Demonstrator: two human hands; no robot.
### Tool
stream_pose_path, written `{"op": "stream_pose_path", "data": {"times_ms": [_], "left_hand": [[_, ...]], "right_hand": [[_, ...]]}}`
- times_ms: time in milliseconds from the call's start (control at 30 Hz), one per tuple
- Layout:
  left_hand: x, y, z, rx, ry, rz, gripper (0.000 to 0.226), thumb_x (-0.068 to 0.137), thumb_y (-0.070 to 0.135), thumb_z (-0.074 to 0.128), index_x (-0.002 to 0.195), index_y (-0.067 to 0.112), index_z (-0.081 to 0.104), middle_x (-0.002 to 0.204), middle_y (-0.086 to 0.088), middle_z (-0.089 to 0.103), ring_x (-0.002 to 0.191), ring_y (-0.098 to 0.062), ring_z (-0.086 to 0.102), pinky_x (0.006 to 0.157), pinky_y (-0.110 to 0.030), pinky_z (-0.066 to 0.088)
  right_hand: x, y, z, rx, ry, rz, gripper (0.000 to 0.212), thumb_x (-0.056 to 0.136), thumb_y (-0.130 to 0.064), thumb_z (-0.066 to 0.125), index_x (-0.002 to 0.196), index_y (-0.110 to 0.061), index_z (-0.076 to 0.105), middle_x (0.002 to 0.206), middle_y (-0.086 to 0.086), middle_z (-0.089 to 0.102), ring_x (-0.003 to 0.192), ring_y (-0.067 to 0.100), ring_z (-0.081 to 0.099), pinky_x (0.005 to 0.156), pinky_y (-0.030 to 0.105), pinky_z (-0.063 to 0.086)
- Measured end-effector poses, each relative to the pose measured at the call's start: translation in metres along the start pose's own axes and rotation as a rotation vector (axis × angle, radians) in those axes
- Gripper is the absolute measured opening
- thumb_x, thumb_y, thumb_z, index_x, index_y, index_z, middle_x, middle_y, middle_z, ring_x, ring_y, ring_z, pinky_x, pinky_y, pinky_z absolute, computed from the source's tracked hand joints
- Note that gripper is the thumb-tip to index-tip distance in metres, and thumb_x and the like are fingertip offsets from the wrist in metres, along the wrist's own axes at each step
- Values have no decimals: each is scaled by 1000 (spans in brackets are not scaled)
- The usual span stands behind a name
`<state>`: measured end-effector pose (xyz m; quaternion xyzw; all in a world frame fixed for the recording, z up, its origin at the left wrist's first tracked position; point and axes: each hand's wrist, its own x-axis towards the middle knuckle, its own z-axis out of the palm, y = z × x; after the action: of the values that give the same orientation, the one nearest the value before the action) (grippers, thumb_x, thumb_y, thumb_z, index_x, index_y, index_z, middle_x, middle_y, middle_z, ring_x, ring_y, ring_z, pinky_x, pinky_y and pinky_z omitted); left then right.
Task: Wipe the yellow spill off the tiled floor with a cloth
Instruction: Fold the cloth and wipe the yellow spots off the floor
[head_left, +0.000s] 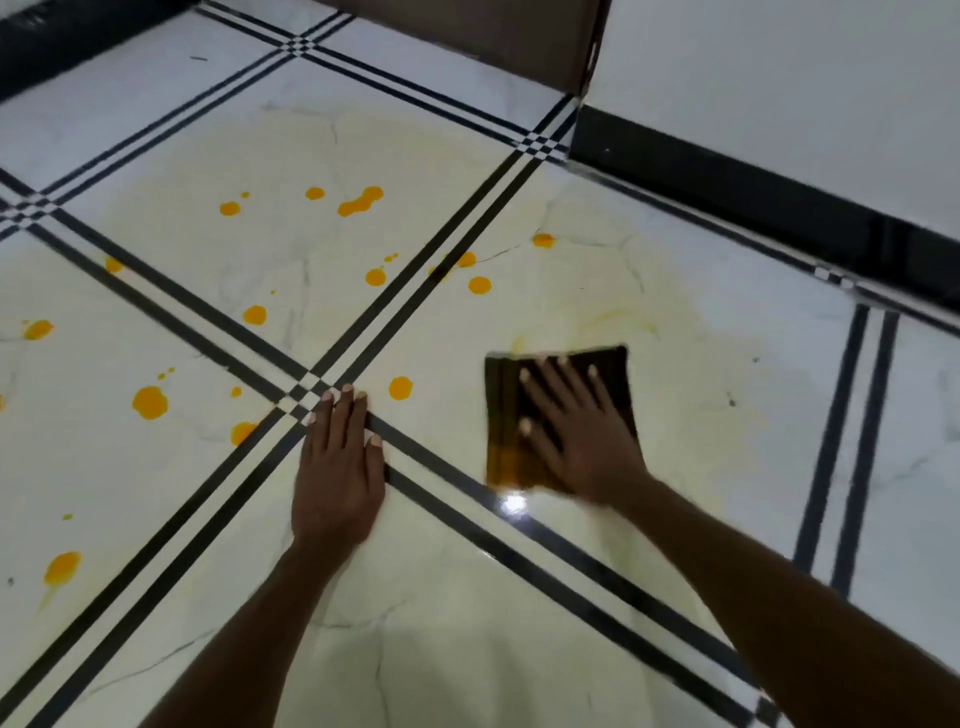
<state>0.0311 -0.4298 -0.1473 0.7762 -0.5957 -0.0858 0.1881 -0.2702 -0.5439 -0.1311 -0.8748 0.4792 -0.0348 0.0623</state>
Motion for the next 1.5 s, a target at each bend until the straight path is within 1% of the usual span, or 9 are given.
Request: {"op": "stream_pose_path", "data": {"times_ms": [133,333,467,600,733,900,1133,1367,1500], "left_hand": [[-1,2,-2,-38,27,-19,60,105,34,33,161,15,31,171,-2,24,161,-16,12,131,-41,15],[0,-3,3,-19,37,-3,60,105,33,36,161,15,31,171,-2,24,160,-17,13,131,-38,13],[0,-3,2,-7,18,2,60,106,33,34,163,15,27,172,-3,20,161,-16,10,131,-41,14],[2,-3,0,-32,46,4,59,105,31,37,162,13,30,171,-4,23,161,-17,12,130,-44,17],[2,-3,3,-24,53,-15,59,105,31,39,161,13,32,171,-4,25,161,-16,11,131,-42,16],[2,-6,5,-16,40,-32,60,106,34,39,162,16,28,172,-1,21,161,-13,8,131,-38,13],[3,-4,0,-68,13,-53,61,106,34,43,163,20,26,173,2,17,161,-11,5,131,-36,11],[2,-10,12,-81,74,-19,63,104,31,48,162,17,29,172,0,20,161,-14,9,130,-42,19],[4,-10,11,-59,58,-11,62,105,33,45,162,16,28,172,-1,20,161,-16,10,128,-45,22]], "right_hand": [[-35,45,-9,20,-33,-130,63,107,-56,30,165,-31,23,174,-2,17,163,21,10,131,52,10],[117,38,5,1,135,371,68,105,-57,23,163,-22,29,172,10,24,159,35,20,128,61,13],[57,-51,11,-34,49,-110,62,108,-50,31,164,-25,29,172,4,26,161,28,17,129,57,12],[-20,1,-11,-13,-104,-346,67,107,-52,40,166,-29,20,175,-2,12,163,22,7,131,52,9],[69,83,-18,15,5,34,67,105,-63,21,165,-32,21,173,4,23,161,28,19,126,62,18],[213,53,-4,23,30,291,73,103,-57,12,166,-19,19,173,13,18,160,37,12,128,61,6],[126,-26,0,-82,-116,-479,63,109,-52,30,166,-27,19,175,-1,13,163,21,7,131,50,6],[252,-11,-4,13,9,126,71,103,-58,20,164,-24,26,172,11,24,159,36,18,128,61,10],[210,-107,16,-47,-19,-266,66,105,-56,20,164,-28,26,173,6,23,161,30,16,129,58,13]]}}
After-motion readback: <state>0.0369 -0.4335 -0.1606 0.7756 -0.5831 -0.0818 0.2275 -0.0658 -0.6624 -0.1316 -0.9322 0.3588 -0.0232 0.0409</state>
